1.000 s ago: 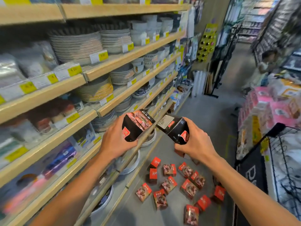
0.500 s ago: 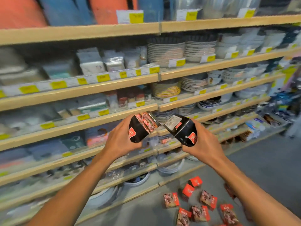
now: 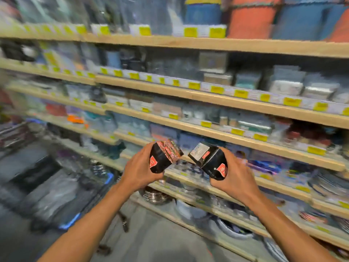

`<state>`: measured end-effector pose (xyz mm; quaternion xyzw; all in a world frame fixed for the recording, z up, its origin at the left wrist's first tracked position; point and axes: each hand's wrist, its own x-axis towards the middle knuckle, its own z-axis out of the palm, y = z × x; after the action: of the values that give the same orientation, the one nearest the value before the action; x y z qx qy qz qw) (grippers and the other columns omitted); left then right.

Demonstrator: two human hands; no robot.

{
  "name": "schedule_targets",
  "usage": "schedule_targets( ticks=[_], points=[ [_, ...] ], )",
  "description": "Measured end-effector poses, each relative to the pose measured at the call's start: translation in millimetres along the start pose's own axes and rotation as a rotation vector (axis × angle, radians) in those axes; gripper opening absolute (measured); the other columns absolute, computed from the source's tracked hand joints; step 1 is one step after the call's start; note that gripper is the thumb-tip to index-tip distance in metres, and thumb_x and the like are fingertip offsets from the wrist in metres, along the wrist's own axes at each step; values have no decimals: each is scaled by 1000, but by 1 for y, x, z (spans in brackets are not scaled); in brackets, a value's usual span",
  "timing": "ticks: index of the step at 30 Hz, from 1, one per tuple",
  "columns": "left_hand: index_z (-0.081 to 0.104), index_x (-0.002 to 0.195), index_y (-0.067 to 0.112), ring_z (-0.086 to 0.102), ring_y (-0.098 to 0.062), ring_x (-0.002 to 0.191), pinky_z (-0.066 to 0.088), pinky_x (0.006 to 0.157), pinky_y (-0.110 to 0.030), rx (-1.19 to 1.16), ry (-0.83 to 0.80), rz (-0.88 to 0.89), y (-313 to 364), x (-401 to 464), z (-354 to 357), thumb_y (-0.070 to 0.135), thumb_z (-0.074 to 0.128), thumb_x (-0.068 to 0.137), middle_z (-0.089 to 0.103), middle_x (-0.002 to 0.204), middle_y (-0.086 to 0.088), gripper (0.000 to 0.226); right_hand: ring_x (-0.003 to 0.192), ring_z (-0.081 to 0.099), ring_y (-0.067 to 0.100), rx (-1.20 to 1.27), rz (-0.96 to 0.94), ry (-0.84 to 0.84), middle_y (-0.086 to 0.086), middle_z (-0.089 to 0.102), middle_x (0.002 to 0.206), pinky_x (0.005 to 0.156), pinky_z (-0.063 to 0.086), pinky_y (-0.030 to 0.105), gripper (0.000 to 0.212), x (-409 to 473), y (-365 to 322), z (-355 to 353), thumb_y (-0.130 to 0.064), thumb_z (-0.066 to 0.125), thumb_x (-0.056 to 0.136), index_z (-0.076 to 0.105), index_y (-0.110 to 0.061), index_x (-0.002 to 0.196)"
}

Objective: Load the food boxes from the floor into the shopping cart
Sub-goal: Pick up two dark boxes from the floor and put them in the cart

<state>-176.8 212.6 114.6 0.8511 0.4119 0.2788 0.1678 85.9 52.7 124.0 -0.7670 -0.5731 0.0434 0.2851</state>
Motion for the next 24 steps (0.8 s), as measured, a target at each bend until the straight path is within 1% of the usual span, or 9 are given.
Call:
schedule_targets(
  ticks=[3,5,8,11,14,16,20,22,24],
  points=[
    [38,138,43,63,-16,113,54,84,-40,8,50,-116,-68,-19,-49,42,82,60,62,127,14,89,110,63,22,-12,-99,-73,-7,61,131,80,53,36,95,39,-63,51,-44,83,64,34,-39,145],
    [37,137,45,63,-13,110,54,82,-40,12,83,-172,-110,-32,-79,42,82,61,61,126,17,88,109,62,20,1,-150,-120,-8,61,131,81,52,34,97,60,-103,85,-45,83,64,32,-41,146],
    [36,137,43,63,-13,106,53,79,-38,26,126,-264,-172,-49,-113,43,82,59,60,122,17,90,111,61,18,43,-212,-199,-8,57,138,86,56,39,107,88,-158,135,-48,84,64,23,-43,151],
    [36,139,42,59,-9,103,51,79,-35,27,171,-386,-223,-64,-136,44,86,59,60,120,18,95,104,63,18,66,-244,-271,-6,60,133,83,57,40,109,113,-202,182,-51,82,65,17,-43,152],
    [35,144,37,53,-8,103,46,81,-32,31,205,-486,-267,-72,-148,38,88,62,52,116,21,98,109,59,17,57,-285,-335,-5,58,136,83,51,33,105,140,-235,229,-48,83,68,23,-36,153],
    [35,145,33,52,-8,103,48,83,-31,50,220,-543,-296,-72,-152,37,89,63,49,116,19,98,108,59,17,69,-297,-374,-4,58,135,81,49,31,103,161,-250,260,-47,84,68,25,-36,153],
    [35,142,36,59,-11,104,54,88,-38,52,214,-661,-354,-57,-149,41,91,59,56,118,18,100,106,62,17,103,-325,-457,-6,60,133,79,51,31,102,212,-274,333,-52,83,67,27,-39,151],
    [35,140,40,62,-13,106,55,87,-40,38,216,-709,-384,-43,-145,46,89,58,59,119,18,98,112,60,17,114,-329,-511,-7,57,138,81,50,31,102,239,-285,372,-49,83,69,26,-36,152],
    [36,140,40,62,-12,107,55,88,-39,20,218,-752,-414,-26,-140,54,82,56,60,123,17,97,119,59,20,144,-325,-553,-6,57,140,86,49,33,102,267,-294,412,-48,84,68,28,-35,152]
  ],
)
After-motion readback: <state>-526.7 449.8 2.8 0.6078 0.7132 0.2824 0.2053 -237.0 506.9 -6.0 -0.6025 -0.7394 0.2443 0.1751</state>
